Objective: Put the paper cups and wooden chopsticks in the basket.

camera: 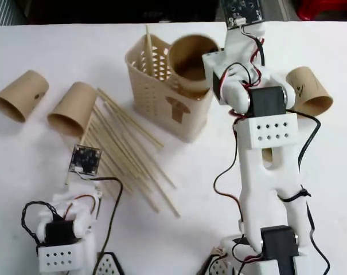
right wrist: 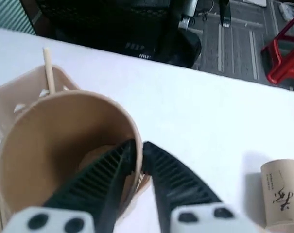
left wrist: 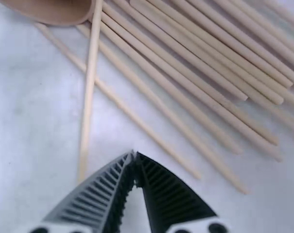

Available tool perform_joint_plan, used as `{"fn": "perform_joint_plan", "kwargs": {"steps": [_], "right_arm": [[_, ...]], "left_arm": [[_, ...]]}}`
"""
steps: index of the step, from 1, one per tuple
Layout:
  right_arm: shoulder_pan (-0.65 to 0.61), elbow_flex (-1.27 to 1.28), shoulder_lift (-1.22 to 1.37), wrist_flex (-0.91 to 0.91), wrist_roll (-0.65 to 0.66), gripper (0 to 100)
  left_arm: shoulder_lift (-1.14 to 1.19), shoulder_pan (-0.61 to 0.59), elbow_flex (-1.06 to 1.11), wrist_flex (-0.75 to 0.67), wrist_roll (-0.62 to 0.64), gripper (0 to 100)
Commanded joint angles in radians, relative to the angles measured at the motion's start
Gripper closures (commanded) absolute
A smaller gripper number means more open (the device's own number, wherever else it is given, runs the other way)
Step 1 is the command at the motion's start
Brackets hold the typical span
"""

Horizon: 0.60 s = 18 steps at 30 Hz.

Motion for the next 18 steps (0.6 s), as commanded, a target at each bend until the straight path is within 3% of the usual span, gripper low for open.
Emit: {"fn": "perform_joint_plan", "kwargs": {"steps": [1,3,6,12,16,18], "right_arm": [[0.01,-0.012,-0.016,0.07,-0.009,82.4],[0.012,-0.041,-0.038,0.147,-0.003,76.5],[0.013,-0.068,-0.079,0.257,-0.002,75.5],[0.012,-0.054,-0.157,0.487,0.0,75.5],[0.012,0.058,-0.203,0.536,0.0,75.5],[0.012,0.157,-0.237,0.507,0.0,75.5]], "left_arm": [[-0.008,-0.013,-0.008,-0.002,-0.008,98],[-0.008,-0.013,-0.009,-0.002,-0.008,98],[-0.01,-0.016,-0.02,-0.005,-0.009,98],[-0.01,-0.202,-0.146,-0.025,-0.009,98],[-0.01,-0.263,-0.247,-0.12,-0.017,98],[-0.01,-0.277,-0.285,-0.144,-0.12,98]]}}
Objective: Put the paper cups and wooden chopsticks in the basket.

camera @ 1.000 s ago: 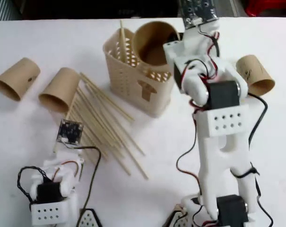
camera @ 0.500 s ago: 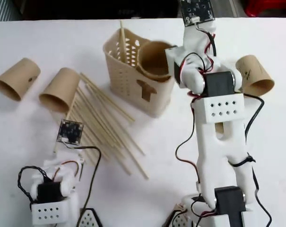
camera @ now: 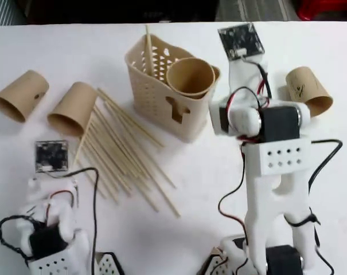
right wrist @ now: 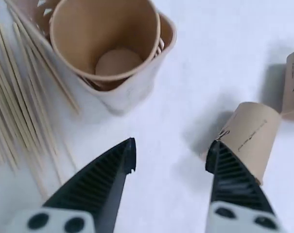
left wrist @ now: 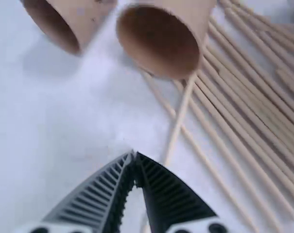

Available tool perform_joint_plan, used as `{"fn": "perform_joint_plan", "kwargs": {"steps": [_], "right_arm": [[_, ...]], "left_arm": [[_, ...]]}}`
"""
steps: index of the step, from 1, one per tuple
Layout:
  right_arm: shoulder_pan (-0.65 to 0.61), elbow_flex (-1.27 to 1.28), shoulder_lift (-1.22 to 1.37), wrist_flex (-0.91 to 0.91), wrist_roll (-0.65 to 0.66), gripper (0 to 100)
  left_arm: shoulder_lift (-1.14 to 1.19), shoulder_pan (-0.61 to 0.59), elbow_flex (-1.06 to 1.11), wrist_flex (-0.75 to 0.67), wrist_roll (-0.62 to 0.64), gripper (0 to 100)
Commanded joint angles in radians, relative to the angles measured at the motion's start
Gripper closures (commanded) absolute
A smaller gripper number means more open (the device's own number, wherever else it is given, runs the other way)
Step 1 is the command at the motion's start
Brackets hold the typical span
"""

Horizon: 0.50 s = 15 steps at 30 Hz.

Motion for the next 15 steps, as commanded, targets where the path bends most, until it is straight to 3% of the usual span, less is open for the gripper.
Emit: {"fn": "perform_joint_plan", "kwargs": {"steps": [1,3,8,11,15], "right_arm": [[0.012,0.144,-0.081,-0.038,-0.002,75.5],[0.012,0.275,-0.127,-0.11,-0.002,75.5],[0.012,0.601,-0.306,-0.3,0.0,75.5],[0.027,0.772,-0.433,-0.389,0.074,75.5],[0.074,0.985,-0.549,-0.561,0.138,75.5]], "left_arm": [[-0.013,-0.041,-0.129,-0.075,-0.193,98],[-0.013,-0.041,-0.158,-0.077,-0.301,98],[-0.007,-0.097,-0.249,-0.077,-0.322,92],[-0.007,-0.148,-0.308,-0.078,-0.327,86],[0.005,-0.143,-0.339,-0.086,-0.448,85]]}}
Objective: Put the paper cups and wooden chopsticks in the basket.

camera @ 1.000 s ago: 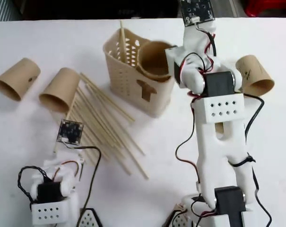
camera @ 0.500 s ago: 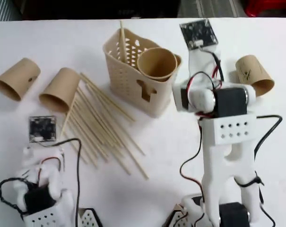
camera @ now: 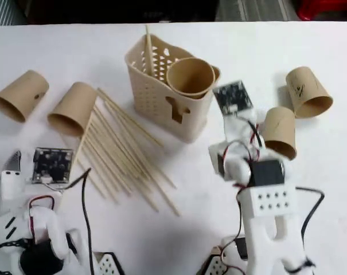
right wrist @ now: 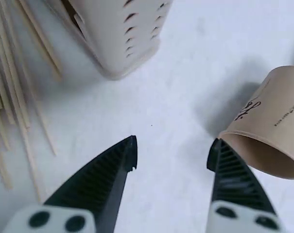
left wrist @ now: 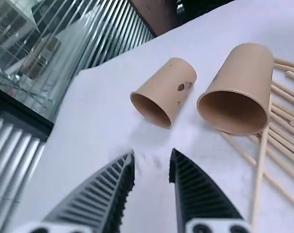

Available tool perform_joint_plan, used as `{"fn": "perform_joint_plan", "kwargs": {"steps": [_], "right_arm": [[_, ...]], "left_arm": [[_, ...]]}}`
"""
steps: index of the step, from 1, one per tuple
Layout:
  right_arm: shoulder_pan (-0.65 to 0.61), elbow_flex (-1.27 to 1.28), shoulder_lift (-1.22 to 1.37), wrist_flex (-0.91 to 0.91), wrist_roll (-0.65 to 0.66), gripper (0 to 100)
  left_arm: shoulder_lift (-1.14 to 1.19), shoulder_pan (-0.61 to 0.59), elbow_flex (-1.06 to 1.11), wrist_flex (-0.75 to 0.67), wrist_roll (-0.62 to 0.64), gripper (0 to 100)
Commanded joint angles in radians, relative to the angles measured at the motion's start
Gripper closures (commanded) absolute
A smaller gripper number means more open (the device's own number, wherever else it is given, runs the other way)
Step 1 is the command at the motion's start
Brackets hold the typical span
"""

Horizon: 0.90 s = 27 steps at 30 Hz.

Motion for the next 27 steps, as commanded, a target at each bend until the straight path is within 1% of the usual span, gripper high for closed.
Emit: {"fn": "perform_joint_plan", "kwargs": {"steps": [1,3,6,11,15,18,21,27], "right_arm": [[0.048,0.16,-0.097,-0.163,0.048,75.5],[0.062,0.241,-0.102,-0.257,0.048,75.5],[0.067,0.29,-0.093,-0.343,0.041,75.5],[0.067,0.301,-0.053,-0.386,0.04,75.5],[0.067,0.302,0.001,-0.4,0.04,75.5],[0.067,0.302,0.042,-0.43,0.04,75.5],[0.067,0.302,0.079,-0.452,0.041,75.5],[0.067,0.301,0.09,-0.456,0.044,75.5]], "left_arm": [[0.047,-0.007,-0.064,-0.046,-0.11,85],[0.125,-0.002,-0.069,-0.074,-0.164,83],[0.303,0.002,-0.121,-0.106,-0.233,82],[0.648,0.081,-0.255,-0.163,-0.342,78],[0.937,0.11,-0.348,-0.247,-0.414,78],[1.145,0.122,-0.43,-0.322,-0.439,78],[1.323,0.137,-0.523,-0.388,-0.437,78],[1.593,0.162,-0.687,-0.408,-0.436,78]]}}
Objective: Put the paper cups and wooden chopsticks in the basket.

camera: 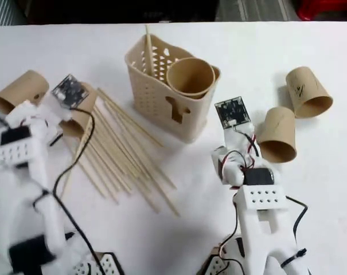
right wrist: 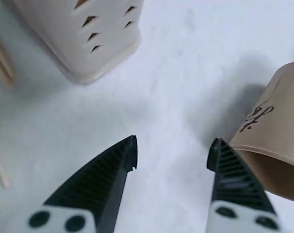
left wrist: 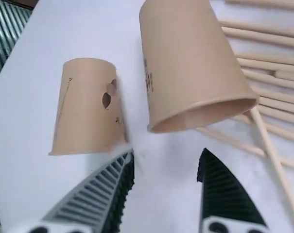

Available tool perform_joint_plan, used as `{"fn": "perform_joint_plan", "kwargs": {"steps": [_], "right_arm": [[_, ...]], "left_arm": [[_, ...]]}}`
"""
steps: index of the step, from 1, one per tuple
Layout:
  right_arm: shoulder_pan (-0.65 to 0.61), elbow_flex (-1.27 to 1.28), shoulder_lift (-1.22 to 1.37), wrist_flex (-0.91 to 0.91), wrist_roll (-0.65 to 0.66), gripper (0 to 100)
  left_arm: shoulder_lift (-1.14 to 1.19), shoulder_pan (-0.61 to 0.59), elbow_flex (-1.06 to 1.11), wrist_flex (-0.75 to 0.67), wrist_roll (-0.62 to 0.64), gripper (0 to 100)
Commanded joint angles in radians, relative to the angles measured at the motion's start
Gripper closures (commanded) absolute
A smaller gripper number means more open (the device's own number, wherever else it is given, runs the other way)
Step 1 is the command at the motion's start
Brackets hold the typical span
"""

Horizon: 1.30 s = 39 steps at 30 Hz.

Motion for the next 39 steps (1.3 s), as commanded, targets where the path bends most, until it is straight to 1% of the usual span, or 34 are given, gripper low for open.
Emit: {"fn": "perform_joint_plan", "kwargs": {"steps": [1,3,6,8,11,14,18,23,27,30,31,32,35,36,38,39], "right_arm": [[0.007,-0.005,0.001,-0.016,0.009,75.5],[0.007,-0.005,0.001,-0.016,0.009,75.5],[0.007,-0.006,0.001,-0.016,0.011,75.5],[0.007,-0.006,0.001,-0.016,0.011,75.5],[0.007,-0.006,0.001,-0.016,0.011,75.5],[0.007,-0.006,0.001,-0.015,0.011,75.5],[0.007,-0.006,0.001,-0.015,0.011,75.5],[0.007,-0.006,0.001,-0.015,0.011,75.5],[0.007,-0.006,0.002,-0.015,0.011,75.5],[0.007,-0.006,0.004,-0.015,0.011,75.5],[0.007,-0.006,0.004,-0.015,0.011,75.5],[0.007,-0.006,0.004,-0.015,0.011,75.5],[0.007,-0.006,0.005,-0.015,0.011,75.5],[0.007,-0.006,0.007,-0.015,0.011,75.5],[0.007,-0.005,0.008,-0.015,0.011,75.5],[0.007,-0.005,0.008,-0.015,0.011,75.5]], "left_arm": [[0.17,0.036,-0.143,-0.026,-0.003,78],[0.228,0.054,-0.17,-0.035,0.037,82],[0.269,0.093,-0.175,-0.103,0.107,87],[0.285,0.111,-0.173,-0.143,0.157,89],[0.289,0.131,-0.173,-0.189,0.262,91],[0.283,0.137,-0.173,-0.196,0.334,93],[0.282,0.137,-0.173,-0.189,0.351,98],[0.271,0.133,-0.147,-0.18,0.353,98],[0.16,0.134,-0.068,-0.178,0.351,98],[0.033,0.137,0.011,-0.184,0.347,97],[-0.004,0.137,0.032,-0.187,0.347,95],[-0.038,0.136,0.051,-0.187,0.345,92],[-0.101,0.131,0.086,-0.187,0.345,77],[-0.111,0.13,0.091,-0.187,0.345,74],[-0.113,0.117,0.089,-0.187,0.33,75],[-0.113,0.111,0.089,-0.187,0.296,76]]}}
